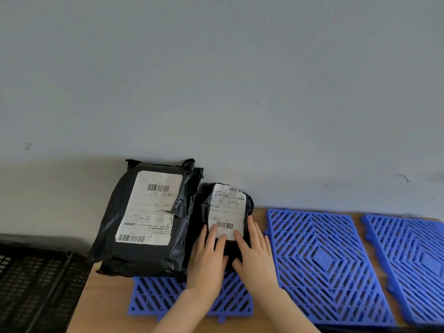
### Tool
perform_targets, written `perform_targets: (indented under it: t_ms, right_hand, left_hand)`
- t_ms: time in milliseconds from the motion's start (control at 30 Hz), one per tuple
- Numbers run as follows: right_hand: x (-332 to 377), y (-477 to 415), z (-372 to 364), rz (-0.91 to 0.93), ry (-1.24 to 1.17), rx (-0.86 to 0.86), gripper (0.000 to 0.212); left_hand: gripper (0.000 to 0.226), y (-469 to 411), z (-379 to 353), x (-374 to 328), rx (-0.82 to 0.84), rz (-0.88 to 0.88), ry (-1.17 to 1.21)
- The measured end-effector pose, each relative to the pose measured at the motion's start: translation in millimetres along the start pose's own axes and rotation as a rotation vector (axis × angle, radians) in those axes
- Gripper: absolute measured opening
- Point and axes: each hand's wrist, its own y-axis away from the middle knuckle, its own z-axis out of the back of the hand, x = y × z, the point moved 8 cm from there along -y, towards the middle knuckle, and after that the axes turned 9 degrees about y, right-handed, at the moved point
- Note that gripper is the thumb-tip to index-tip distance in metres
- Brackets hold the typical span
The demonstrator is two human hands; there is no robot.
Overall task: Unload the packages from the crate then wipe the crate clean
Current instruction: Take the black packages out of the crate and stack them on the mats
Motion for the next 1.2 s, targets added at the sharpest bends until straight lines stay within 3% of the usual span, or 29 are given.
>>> perform_targets:
  t_ms: [100,400,733,900,1200]
  right_hand:
    - [-2.4,0.1,0.9,-0.012,-0.012,-0.017,0.073]
    - [6.6,47.0,9.8,-0.008,-0.133,-0.121,0.073]
    - [5.7,50.9,-17.9,0.0,-0.004,0.044,0.085]
    - [-1.7,45.3,7.9,0.033,-0.122,0.095,0.062]
    - [-39.7,77.0,124.1,0.016,-0.238,-0.163,0.048]
  left_hand:
    - [0.05,-4.2,3.9,-0.5,0.053,0.055,0.015]
    - [0.072,37.7,4.5,-13.9,-0.06,-0.092,-0.049]
    - [0.093,49.8,-18.4,-1.7,-0.004,-0.063,-0.131]
    - [0.077,44.3,-6.9,-17.7,-0.04,-0.039,-0.105]
    - [0.047,54.5,63.0,-96.3,-0.311,-0.159,0.041]
